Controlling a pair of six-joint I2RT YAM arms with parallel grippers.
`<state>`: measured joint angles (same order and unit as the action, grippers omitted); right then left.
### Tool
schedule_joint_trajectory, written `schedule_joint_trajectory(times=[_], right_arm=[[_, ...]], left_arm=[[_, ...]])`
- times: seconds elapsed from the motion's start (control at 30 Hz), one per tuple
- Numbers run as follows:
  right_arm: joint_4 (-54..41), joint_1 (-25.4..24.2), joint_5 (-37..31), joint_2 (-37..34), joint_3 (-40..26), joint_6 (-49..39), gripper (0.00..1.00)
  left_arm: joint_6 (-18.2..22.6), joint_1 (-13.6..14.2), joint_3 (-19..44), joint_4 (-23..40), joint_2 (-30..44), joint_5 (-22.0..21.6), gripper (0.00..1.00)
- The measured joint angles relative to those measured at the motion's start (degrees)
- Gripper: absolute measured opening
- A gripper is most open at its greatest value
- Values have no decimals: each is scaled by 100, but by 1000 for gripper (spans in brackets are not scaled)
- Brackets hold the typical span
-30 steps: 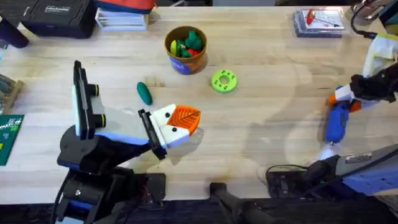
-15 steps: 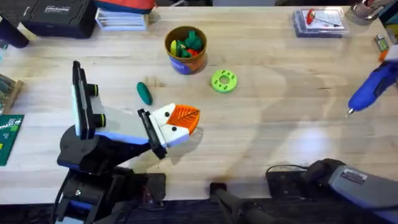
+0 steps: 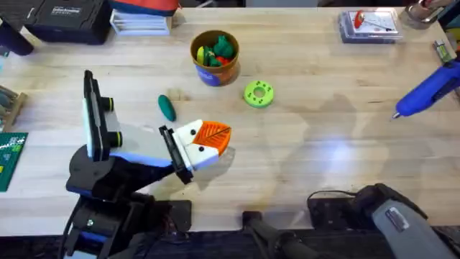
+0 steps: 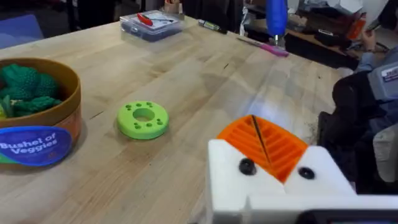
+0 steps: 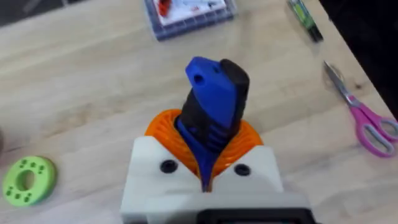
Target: Pick up the gripper from the table and insert it into the empty holder that is missing its gripper. Then pick up a screw, insert it into the mounting hole, and use the screwdriver to tighten it. Finally, clean up the table by picking up the vegetable and placing it into the bucket.
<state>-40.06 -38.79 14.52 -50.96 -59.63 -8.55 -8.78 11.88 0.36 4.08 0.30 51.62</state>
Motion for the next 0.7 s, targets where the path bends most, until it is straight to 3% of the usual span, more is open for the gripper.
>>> schedule_joint_trajectory(times=[0.23, 0.43, 0.57, 0.7], right_arm=[[990, 0, 1039, 1391, 951, 486, 27], [1581, 87, 2253, 1836, 1116, 1081, 27], [1734, 498, 2811, 1834, 1140, 1273, 27], [1777, 1218, 3038, 1834, 1153, 1394, 27]], left_arm=[[0, 0, 0, 0, 2, 0, 5], [-2, 0, 0, -2, 1, 0, 5], [0, 0, 0, 0, 2, 0, 5], [0, 0, 0, 0, 2, 0, 5]])
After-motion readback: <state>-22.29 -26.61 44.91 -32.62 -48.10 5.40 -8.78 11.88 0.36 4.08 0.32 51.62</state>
